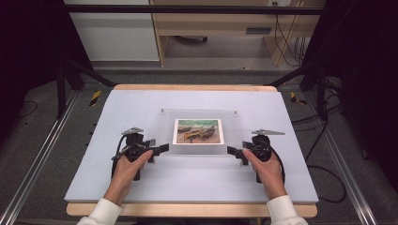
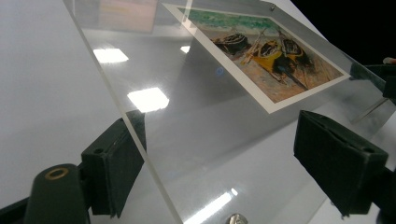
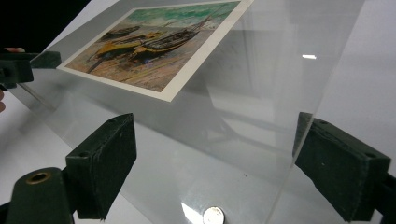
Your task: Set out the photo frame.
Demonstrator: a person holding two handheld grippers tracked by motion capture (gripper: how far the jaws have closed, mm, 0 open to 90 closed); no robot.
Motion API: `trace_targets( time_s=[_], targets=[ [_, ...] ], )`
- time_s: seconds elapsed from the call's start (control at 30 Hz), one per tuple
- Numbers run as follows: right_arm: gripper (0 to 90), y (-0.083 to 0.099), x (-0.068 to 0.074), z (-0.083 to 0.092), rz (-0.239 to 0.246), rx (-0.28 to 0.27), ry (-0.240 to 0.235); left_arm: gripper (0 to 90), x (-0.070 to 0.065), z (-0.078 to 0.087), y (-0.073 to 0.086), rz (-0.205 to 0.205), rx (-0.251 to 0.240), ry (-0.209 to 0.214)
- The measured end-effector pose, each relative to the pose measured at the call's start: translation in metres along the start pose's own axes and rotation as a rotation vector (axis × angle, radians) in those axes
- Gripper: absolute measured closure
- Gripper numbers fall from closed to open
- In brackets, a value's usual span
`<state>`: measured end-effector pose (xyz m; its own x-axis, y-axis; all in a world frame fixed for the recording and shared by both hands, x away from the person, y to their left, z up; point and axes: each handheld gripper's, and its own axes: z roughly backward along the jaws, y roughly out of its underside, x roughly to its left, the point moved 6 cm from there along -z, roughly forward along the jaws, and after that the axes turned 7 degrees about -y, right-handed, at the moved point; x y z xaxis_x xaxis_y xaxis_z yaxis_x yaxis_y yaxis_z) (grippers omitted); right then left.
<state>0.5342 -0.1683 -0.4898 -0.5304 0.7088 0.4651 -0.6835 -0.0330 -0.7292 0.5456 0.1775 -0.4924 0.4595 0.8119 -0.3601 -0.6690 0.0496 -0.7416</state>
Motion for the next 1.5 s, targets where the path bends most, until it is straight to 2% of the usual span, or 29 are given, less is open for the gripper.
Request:
trace_targets(
  time_s=[0.53, 0.87, 1.13, 1.5],
  targets=[
    [20.5, 0.003, 0.004, 0.009, 0.018, -0.003, 0.01, 22.0, -0.003, 0.007, 0.003, -0.002, -0.015, -0.011],
    [20.7, 0.003, 0.003, 0.01, 0.025, 0.0, 0.006, 23.5, -0.003, 0.009, 0.004, 0.0, -0.028, -0.017],
    [20.7, 0.005, 0.008, 0.013, 0.052, 0.01, 0.023, 24.7, -0.006, 0.013, 0.006, -0.018, -0.036, -0.029],
    [20.7, 0.005, 0.008, 0.013, 0.056, 0.006, 0.019, 25.8, -0.006, 0.015, 0.008, -0.015, -0.031, -0.015]
  ],
)
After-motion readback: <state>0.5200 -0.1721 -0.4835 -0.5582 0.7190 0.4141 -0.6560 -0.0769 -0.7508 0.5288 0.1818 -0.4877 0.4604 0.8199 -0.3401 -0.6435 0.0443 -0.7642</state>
